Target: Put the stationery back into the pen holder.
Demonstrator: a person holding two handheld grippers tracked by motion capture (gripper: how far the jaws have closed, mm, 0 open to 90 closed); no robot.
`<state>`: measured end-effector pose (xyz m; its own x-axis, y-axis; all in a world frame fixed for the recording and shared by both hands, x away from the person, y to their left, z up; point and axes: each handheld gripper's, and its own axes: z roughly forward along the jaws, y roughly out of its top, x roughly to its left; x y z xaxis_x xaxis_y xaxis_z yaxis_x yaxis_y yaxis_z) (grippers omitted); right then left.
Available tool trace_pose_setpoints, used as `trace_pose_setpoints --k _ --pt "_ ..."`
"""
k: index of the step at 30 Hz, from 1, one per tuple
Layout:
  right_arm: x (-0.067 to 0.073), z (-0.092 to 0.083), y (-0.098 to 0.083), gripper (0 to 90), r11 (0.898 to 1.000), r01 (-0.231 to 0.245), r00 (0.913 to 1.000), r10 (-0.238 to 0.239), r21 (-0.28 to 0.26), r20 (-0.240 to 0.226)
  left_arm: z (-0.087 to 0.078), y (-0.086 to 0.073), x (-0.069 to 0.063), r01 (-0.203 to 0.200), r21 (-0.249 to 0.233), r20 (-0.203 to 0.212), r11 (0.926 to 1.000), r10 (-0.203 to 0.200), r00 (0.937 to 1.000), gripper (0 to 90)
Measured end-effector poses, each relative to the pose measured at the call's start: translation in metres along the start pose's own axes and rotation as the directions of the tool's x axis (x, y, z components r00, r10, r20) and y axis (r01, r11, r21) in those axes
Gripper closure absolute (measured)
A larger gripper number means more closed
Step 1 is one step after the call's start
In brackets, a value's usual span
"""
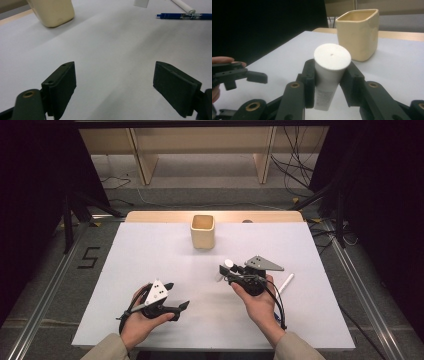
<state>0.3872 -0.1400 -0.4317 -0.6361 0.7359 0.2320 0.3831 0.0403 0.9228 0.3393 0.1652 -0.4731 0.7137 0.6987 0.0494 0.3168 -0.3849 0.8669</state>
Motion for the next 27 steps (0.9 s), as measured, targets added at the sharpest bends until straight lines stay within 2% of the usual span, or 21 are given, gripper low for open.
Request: trace_pose_setpoints --k 11,27 --pt "-0.006 0.018 0.023 67.1 0.999 0.044 0.9979 -0.042 -0.027 0.048 0.000 -0.002 0.003 0.006 0.007 -0.016 1.0000 -0.006 0.9999 18.5" --pt "-0.012 0.056 0.059 67.1 0.993 0.102 0.9892 -0.095 -0.056 0.111 0.001 -0.004 0.004 0.005 0.012 -0.025 0.9999 -0.005 0.9997 18.6"
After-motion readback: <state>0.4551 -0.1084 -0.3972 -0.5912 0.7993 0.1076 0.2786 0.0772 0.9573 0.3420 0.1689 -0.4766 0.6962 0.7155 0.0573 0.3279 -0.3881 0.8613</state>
